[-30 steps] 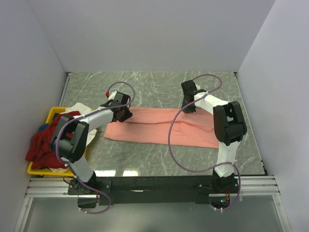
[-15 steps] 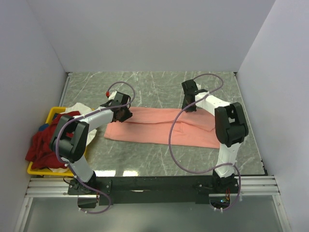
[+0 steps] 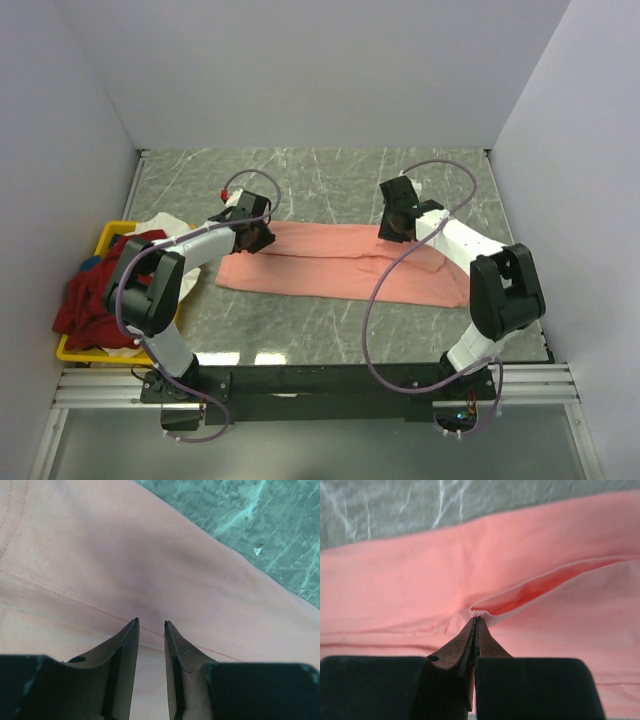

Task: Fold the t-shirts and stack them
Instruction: Fold the tshirt

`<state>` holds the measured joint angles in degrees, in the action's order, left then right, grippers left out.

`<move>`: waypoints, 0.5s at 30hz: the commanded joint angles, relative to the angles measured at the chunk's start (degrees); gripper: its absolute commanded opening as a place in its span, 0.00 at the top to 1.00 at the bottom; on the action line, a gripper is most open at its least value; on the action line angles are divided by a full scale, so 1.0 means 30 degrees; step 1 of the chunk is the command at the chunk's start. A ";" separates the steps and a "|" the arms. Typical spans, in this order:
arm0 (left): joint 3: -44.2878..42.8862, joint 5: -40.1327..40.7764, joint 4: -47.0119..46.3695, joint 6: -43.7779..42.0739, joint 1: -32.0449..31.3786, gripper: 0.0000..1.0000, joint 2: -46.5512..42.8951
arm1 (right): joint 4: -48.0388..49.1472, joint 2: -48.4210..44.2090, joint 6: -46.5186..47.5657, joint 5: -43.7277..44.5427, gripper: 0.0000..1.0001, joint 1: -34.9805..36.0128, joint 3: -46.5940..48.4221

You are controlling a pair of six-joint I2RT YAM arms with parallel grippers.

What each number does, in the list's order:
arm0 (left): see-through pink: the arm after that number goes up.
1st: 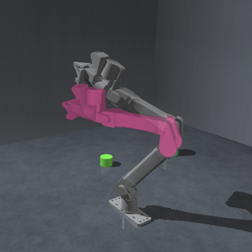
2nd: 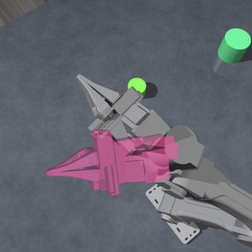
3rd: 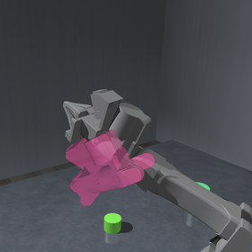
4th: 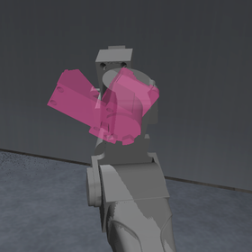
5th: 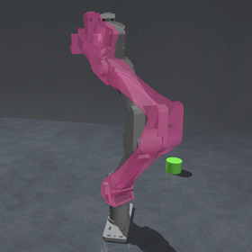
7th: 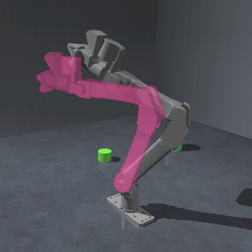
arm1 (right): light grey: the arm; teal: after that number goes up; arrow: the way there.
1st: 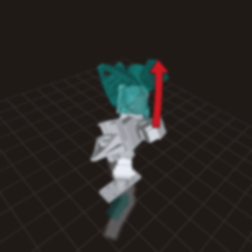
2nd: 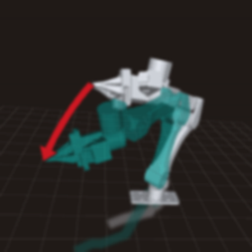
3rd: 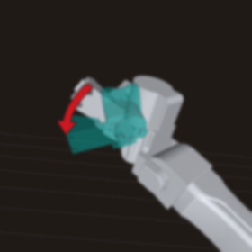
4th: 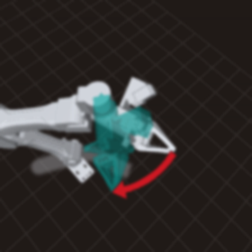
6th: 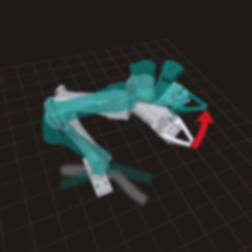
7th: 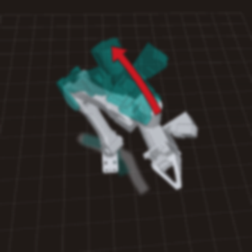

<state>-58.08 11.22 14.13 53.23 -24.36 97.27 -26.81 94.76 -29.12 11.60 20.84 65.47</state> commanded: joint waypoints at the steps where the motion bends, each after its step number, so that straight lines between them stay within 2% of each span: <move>1: 0.0114 -0.0401 -0.0609 -0.0371 -0.0171 0.67 -0.0755 | 0.0351 -0.1818 -0.0750 0.0500 1.00 0.0727 -0.1281; 15: -0.0208 -0.1541 -0.0989 -0.1306 -0.0697 0.67 -0.0843 | 0.3455 -0.7502 -0.4616 0.0911 1.00 0.3159 -0.8080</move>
<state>-58.08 8.71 13.74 51.51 -25.47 97.21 -21.39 75.37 -38.70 12.73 29.08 43.79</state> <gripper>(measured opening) 0.330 0.007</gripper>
